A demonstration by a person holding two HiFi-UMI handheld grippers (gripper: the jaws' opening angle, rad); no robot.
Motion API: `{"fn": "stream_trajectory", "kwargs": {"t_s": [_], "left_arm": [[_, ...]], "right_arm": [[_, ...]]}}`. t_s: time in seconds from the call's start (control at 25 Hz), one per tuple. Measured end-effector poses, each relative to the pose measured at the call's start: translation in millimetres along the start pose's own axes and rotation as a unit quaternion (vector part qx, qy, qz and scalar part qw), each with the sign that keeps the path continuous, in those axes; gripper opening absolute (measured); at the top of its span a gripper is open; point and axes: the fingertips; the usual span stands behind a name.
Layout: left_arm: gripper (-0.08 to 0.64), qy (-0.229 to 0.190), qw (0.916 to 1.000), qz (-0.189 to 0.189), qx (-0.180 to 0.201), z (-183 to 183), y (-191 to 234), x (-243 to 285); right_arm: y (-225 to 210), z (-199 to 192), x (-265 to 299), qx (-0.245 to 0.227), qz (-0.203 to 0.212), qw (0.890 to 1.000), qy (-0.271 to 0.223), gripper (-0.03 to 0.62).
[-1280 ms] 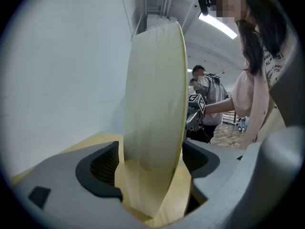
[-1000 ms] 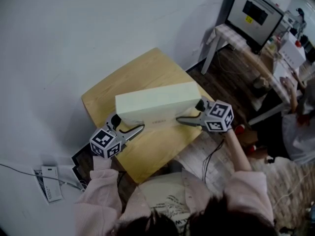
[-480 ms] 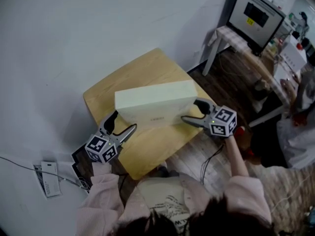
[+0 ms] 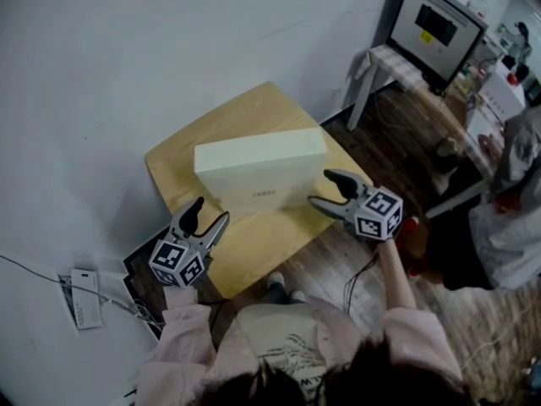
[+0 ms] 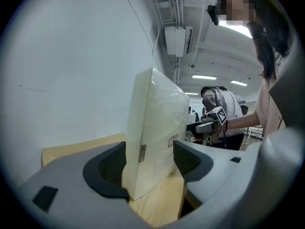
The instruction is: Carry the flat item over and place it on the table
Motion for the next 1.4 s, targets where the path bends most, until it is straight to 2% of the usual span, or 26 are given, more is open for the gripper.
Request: {"fn": "stream_trajectory", "kwargs": {"t_s": [0.12, 0.28, 0.36, 0.44, 0.56, 0.8, 0.88, 1.4], "left_arm": [[0.285, -0.005, 1.0, 0.005, -0.003, 0, -10, -7], [0.231, -0.006, 1.0, 0.004, -0.003, -1, -25, -16], [0.21, -0.006, 1.0, 0.003, 0.001, -1, -33, -19], [0.185, -0.006, 1.0, 0.001, 0.006, -1, -41, -22], [0.142, -0.007, 0.9999, -0.003, 0.012, -1, -52, -26], [0.1, -0.01, 0.9997, -0.014, 0.017, -2, -73, -31], [0.089, -0.011, 0.9997, -0.016, 0.015, -1, -78, -32], [0.089, -0.034, 0.9988, -0.023, 0.025, 12, -103, -38]], "right_arm": [[10, 1, -1, -0.01, -0.003, 1.0, -0.006, 0.3], [28, 3, 0, -0.021, 0.003, 1.0, -0.013, 0.22], [37, 5, 0, -0.022, 0.009, 0.999, -0.022, 0.214], [46, 6, 0, -0.025, 0.011, 0.999, -0.03, 0.166], [55, 6, 0, -0.026, 0.013, 0.999, -0.036, 0.134], [67, 10, -5, -0.029, 0.004, 0.998, -0.064, 0.053], [70, 13, -7, -0.034, 0.003, 0.997, -0.071, 0.006], [91, 29, -17, -0.037, 0.009, 0.992, -0.12, -0.008]]}}
Point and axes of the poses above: the fingertips, and each gripper's own axes: x forward along the fingers, y to its left, z out of its top, and after that the axes turned 14 degrees about z, right-handed
